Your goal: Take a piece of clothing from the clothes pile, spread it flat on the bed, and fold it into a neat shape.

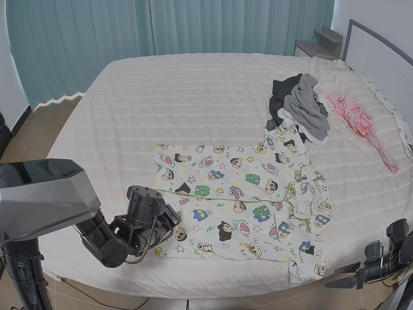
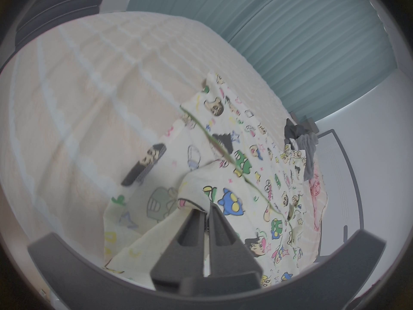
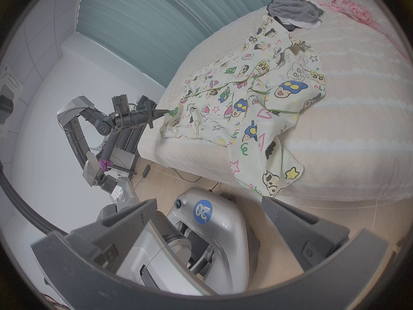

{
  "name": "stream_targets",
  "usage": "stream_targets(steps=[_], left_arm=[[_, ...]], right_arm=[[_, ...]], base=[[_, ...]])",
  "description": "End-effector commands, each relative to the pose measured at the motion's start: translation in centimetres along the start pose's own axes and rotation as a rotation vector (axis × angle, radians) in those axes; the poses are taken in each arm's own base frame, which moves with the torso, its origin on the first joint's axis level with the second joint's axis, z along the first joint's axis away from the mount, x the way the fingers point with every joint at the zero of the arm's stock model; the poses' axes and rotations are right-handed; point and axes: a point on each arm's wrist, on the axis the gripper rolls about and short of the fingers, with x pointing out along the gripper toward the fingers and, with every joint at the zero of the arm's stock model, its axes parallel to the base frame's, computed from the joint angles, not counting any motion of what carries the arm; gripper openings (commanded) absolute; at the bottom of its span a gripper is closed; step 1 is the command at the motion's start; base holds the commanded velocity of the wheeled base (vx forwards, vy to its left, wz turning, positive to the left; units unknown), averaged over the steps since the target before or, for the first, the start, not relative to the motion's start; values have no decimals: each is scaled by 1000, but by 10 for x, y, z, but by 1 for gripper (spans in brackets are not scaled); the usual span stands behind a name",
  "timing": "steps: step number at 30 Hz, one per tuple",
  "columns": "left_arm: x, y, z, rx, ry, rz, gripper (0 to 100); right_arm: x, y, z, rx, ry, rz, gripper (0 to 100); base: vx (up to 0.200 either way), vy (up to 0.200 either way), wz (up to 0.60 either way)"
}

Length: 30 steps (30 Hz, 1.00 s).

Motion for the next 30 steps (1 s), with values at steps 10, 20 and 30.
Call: stream_targets(steps=[10, 20, 30], left_arm=[[-12, 2, 47, 61, -140, -35, 0], [-10, 20, 60, 101, -221, -65, 0], [16, 25, 71, 143, -256, -82, 0]], right_arm=[[-1, 3, -4, 9, 7, 6, 100], [-1, 3, -4, 9, 7, 6, 100], [0, 3, -4, 12, 10, 7, 100]], base=[[0, 0, 0], [0, 0, 0], [0, 0, 0]])
